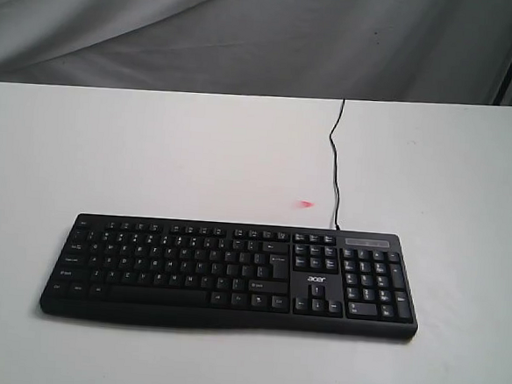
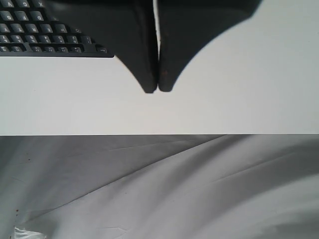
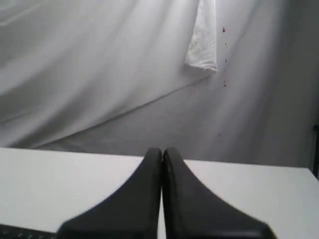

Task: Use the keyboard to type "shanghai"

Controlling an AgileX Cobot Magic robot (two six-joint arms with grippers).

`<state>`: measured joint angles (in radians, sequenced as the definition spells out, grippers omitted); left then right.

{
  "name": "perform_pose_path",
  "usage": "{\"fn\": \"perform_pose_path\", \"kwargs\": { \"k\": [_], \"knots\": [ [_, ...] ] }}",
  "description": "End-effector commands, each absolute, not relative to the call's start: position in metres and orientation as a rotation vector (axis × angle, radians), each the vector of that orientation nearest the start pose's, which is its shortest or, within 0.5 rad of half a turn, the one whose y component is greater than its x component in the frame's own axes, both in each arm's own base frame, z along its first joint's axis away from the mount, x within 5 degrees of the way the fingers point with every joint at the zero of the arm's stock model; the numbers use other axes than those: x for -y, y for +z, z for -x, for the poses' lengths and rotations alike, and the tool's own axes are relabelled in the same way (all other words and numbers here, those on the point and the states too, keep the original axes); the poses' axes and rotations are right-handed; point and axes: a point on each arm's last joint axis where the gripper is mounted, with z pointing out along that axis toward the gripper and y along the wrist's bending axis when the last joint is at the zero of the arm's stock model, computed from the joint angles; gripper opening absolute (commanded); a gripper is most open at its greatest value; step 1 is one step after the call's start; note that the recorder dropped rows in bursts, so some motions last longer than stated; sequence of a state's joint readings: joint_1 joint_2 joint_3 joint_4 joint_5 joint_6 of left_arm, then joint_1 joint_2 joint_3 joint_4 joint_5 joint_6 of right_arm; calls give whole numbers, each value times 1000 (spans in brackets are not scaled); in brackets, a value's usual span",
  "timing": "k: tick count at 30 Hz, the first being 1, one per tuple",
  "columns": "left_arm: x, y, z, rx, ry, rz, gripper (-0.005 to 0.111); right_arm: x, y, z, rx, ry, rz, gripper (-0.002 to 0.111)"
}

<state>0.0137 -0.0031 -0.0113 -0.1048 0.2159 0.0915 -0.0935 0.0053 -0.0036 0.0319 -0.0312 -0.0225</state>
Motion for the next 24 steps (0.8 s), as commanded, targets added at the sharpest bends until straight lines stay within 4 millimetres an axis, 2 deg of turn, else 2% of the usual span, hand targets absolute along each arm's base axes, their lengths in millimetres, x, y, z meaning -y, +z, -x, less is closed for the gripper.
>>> {"fn": "perform_pose_path", "kwargs": {
  "k": [1,14,24],
  "knots": [
    [2,198,-55,-1685,-24,4,1,5,226,-54,-1340,-83,-62,0],
    [2,198,-55,-1685,-24,4,1,5,246,-46,-1101,-92,-55,0],
    [2,198,-55,-1685,-24,4,1,5,249,-45,-1068,-93,-54,0]
  ]
}}
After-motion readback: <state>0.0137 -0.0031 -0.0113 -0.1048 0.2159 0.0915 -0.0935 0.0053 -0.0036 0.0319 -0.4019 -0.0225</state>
